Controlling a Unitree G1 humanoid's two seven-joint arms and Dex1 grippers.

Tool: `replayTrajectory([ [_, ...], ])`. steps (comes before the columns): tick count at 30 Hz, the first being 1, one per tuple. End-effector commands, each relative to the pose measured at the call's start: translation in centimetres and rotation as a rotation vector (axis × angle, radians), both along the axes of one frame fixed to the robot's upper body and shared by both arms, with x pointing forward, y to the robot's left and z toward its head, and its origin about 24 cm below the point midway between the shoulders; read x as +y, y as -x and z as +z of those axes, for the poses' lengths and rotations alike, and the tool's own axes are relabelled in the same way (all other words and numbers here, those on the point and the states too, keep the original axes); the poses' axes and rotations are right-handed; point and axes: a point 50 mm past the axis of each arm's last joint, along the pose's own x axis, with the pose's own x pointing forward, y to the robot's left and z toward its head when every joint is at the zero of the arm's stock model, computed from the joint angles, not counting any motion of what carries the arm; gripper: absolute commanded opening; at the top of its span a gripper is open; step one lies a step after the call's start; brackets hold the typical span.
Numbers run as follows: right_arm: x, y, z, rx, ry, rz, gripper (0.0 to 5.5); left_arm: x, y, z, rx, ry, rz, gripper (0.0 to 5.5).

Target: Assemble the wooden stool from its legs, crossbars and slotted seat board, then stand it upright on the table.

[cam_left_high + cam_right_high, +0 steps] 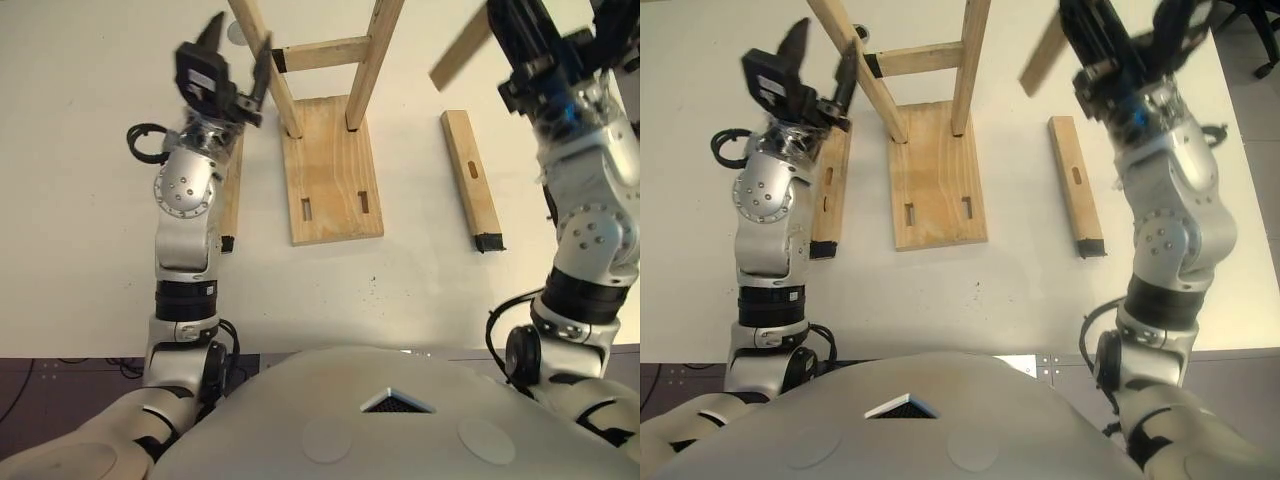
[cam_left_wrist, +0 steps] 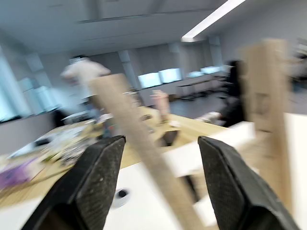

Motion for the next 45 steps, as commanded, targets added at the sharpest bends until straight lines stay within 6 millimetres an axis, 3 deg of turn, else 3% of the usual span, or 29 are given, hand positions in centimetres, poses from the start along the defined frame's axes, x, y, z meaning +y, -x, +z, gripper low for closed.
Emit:
replayTrajectory([
  [1,-2.8,1.4,-3.9,0.06,0.118,-0.179,0.39,2.2,0.2,-0.9,0.009,0.073,0.166,2.77],
  [6,-3.3,2.7,-7.0,0.121,0.149,-0.23,0.39,2.2,0.1,-1.1,0.006,0.071,0.162,2.77],
  [16,-3.3,4.3,-9.1,0.195,0.174,-0.238,0.39,2.5,0.0,-1.2,0.017,0.07,0.164,2.77],
  [28,-3.8,4.8,-7.4,0.102,0.112,-0.251,0.39,2.4,0.0,-1.1,0.011,0.07,0.157,2.77],
  [45,-4.5,5.5,-10.1,0.222,0.162,-0.282,0.39,2.2,-0.1,-1.3,0.029,0.071,0.138,2.77],
])
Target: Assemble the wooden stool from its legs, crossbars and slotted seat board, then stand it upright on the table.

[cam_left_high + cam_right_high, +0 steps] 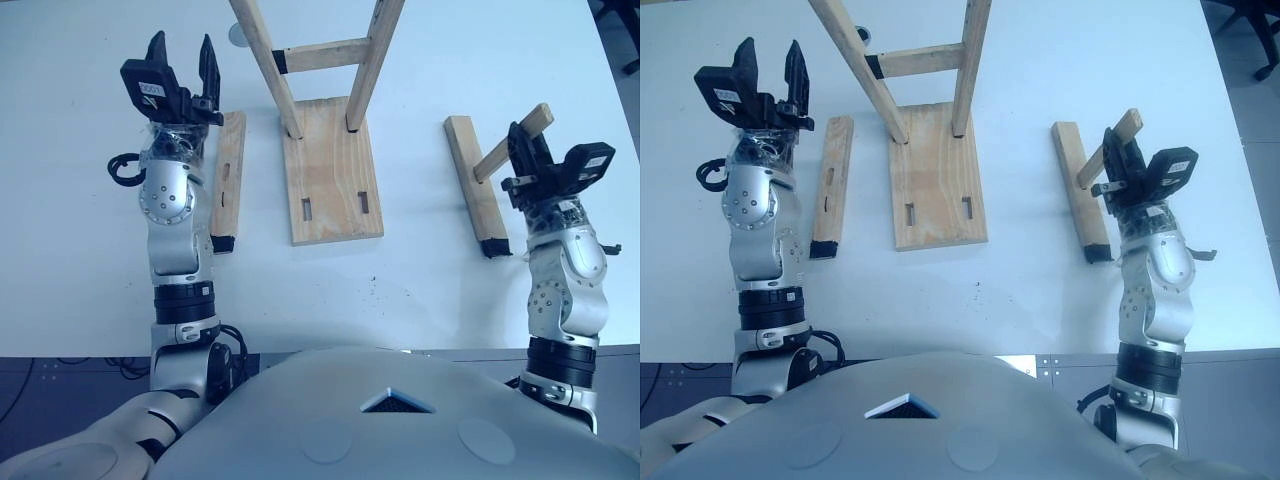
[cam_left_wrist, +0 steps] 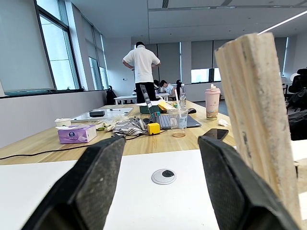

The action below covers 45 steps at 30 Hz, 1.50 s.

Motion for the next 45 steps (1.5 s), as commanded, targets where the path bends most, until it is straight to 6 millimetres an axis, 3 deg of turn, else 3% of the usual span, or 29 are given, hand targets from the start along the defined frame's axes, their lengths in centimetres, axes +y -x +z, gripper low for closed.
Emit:
replayTrajectory([
  [1,0.0,0.6,-1.6,0.082,-0.009,-0.003,0.39,0.0,-0.2,-0.1,0.011,-0.004,-0.01,2.77],
  [10,-0.5,3.8,-6.3,0.181,0.018,0.002,0.39,0.2,-0.2,-0.1,0.021,-0.014,-0.018,2.77],
  [16,-0.6,3.6,-6.7,0.185,0.007,0.008,0.39,0.3,-0.5,0.0,0.02,-0.015,-0.016,2.77],
  [20,-0.9,3.2,-6.2,0.186,0.008,0.015,0.39,0.2,-0.3,-0.2,0.022,-0.008,-0.007,2.77],
  [23,-1.1,2.8,-4.3,0.16,0.035,0.041,0.39,0.2,-0.2,-0.3,0.022,-0.007,-0.005,2.77],
  [27,-1.5,2.0,-1.1,0.198,0.118,0.174,1.24,0.7,-0.4,0.5,0.022,0.099,0.049,2.77],
  [31,-2.1,2.1,0.1,0.332,0.205,0.247,1.9,1.1,-0.6,1.0,0.006,0.099,0.059,2.77],
  [38,-1.8,2.4,-0.2,0.541,0.252,0.257,3.09,0.4,0.3,0.1,0.033,0.1,0.05,2.77],
  [44,-1.8,2.8,-0.9,0.581,0.343,0.252,3.12,0.5,0.3,0.1,0.033,0.096,0.052,2.77],
  [45,-1.8,2.8,-1.0,0.586,0.35,0.25,2.93,0.5,0.3,0.1,0.033,0.096,0.051,2.77],
])
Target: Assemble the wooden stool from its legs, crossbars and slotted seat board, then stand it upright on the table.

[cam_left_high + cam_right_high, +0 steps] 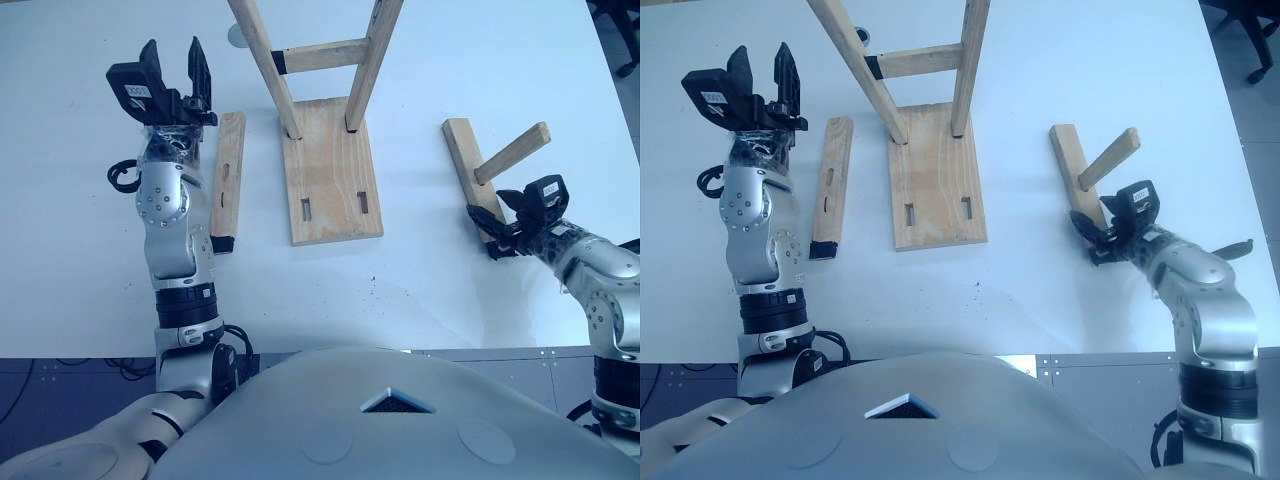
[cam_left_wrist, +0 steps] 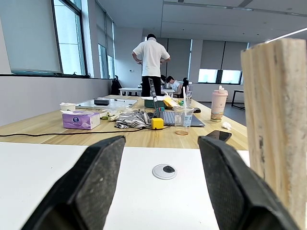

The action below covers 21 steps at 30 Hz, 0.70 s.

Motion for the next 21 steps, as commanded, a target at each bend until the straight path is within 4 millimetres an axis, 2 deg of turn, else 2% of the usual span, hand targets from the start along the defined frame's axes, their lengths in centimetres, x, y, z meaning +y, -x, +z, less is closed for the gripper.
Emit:
replayTrajectory([
  [1,0.0,0.1,-0.1,0.008,0.056,0.021,2.8,0.0,-0.1,0.1,0.006,-0.013,0.001,2.77],
  [5,0.0,0.0,-0.3,0.004,0.091,0.048,2.06,-0.2,-0.1,0.0,0.003,-0.014,0.002,2.77],
  [8,-0.2,-0.6,0.1,-0.029,0.091,0.064,2.02,-0.4,-0.1,0.1,-0.005,-0.002,-0.01,2.77],
  [10,-0.4,-1.8,1.3,-0.082,-0.015,0.022,2.02,-0.5,0.0,0.4,-0.011,0.031,-0.065,2.77],
  [12,-0.8,-3.2,3.1,-0.138,-0.121,0.015,2.02,-0.9,0.2,0.9,-0.013,0.103,-0.176,2.77],
  [16,-1.3,-5.6,9.1,-0.239,-0.369,0.197,2.02,-3.4,2.3,2.1,0.045,0.365,-0.651,2.77],
  [18,-1.5,-6.2,12.0,-0.265,-0.462,0.286,2.02,-4.6,3.5,2.5,0.076,0.44,-0.812,2.77],
  [21,-1.6,-6.6,15.6,-0.288,-0.553,0.404,2.02,-6.1,4.4,2.8,0.112,0.526,-0.975,3.12],
])
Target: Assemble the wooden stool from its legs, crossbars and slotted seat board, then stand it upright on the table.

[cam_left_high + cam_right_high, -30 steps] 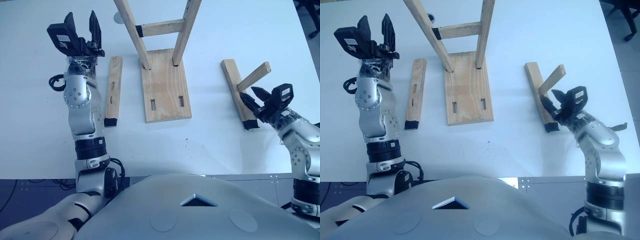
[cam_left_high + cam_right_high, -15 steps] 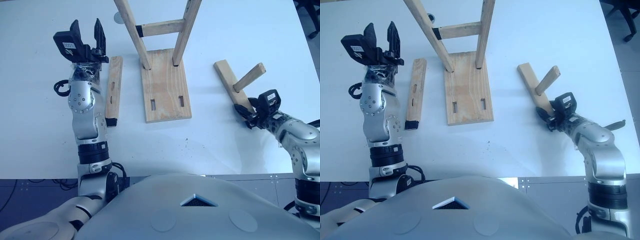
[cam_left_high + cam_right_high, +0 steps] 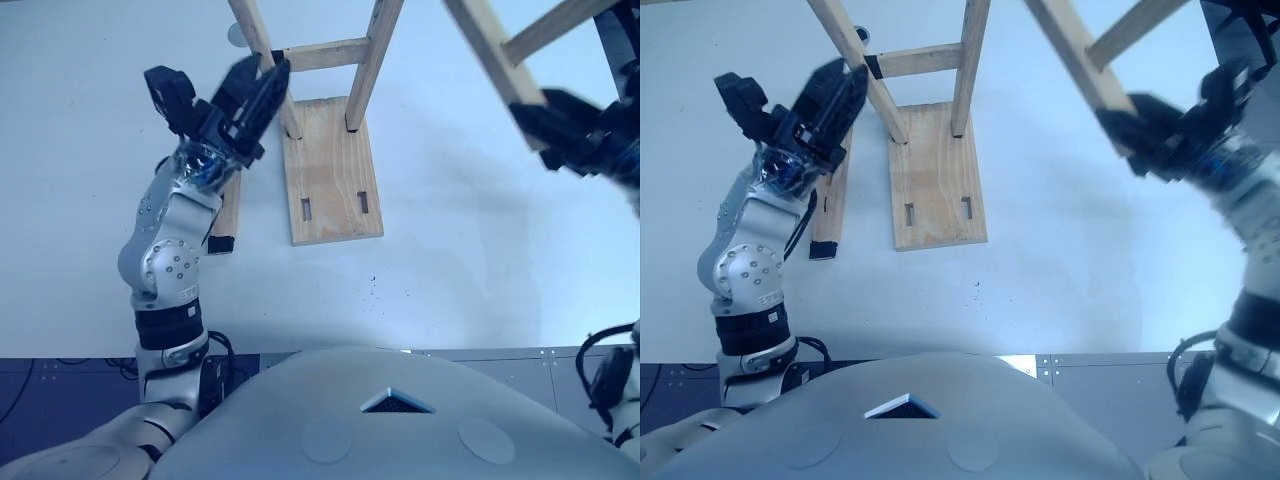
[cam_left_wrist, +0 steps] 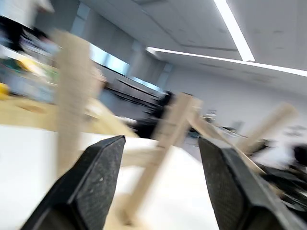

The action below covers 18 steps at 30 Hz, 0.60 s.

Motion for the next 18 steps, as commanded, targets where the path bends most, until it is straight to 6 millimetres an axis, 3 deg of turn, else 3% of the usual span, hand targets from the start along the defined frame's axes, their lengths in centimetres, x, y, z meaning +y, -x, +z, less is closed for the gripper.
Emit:
replayTrajectory([
  [1,-0.1,-0.5,5.1,-0.064,-0.091,0.153,2.02,-2.0,1.2,0.2,0.04,0.069,-0.203,3.27],
  [4,0.7,-0.5,7.2,-0.062,-0.132,0.271,2.02,-3.8,1.5,0.1,0.072,0.156,-0.32,3.76],
  [8,2.5,-0.5,7.9,-0.05,-0.181,0.388,2.02,-6.6,0.8,2.9,0.01,0.334,-0.453,3.98],
  [12,4.4,-0.4,7.3,-0.003,-0.229,0.487,2.02,-8.7,0.0,5.4,-0.068,0.453,-0.537,3.98],
  [18,5.2,0.1,6.8,0.021,-0.26,0.52,2.02,-10.5,-1.0,5.6,-0.04,0.464,-0.556,3.98],
])
